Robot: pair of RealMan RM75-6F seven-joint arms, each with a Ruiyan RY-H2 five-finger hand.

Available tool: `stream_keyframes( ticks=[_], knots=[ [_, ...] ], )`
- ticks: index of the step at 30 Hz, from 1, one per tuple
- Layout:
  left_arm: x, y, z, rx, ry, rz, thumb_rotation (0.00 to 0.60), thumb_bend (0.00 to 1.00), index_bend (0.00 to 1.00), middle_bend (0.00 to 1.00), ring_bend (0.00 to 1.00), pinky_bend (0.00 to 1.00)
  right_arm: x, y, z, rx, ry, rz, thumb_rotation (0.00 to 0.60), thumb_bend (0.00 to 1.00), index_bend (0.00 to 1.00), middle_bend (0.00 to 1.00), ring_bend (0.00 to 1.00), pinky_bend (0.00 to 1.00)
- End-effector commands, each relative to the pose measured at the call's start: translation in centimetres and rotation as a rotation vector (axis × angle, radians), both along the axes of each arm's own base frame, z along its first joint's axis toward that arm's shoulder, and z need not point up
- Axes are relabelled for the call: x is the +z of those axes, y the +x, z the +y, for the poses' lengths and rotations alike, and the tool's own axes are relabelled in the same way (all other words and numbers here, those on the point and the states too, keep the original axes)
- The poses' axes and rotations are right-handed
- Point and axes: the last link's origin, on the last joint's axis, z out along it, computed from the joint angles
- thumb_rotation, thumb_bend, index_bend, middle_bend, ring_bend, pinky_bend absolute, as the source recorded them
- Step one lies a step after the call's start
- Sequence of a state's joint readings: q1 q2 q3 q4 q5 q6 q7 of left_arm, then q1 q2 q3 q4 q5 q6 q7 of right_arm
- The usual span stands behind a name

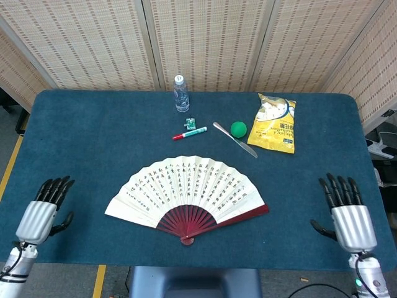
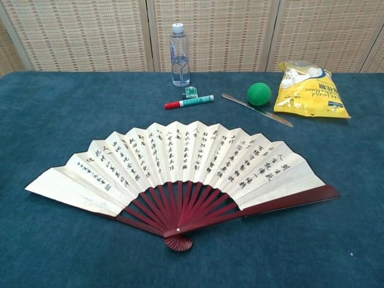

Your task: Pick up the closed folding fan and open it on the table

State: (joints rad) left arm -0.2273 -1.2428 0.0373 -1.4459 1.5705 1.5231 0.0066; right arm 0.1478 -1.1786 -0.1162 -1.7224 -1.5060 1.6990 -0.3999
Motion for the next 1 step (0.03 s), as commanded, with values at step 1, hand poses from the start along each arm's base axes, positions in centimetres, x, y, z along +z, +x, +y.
stream_keyframes(
  ticks=[1],
  knots=[
    [1.0,0.42,-1.54,-0.024,0.052,-0.002,0.6,0.41,0.0,0.0,0.0,0.04,1.03,-1.84,1.54,-0.023,0.011,-0.081,0.44,0.1,0.0,0.0,0.0,0.0]
  ],
)
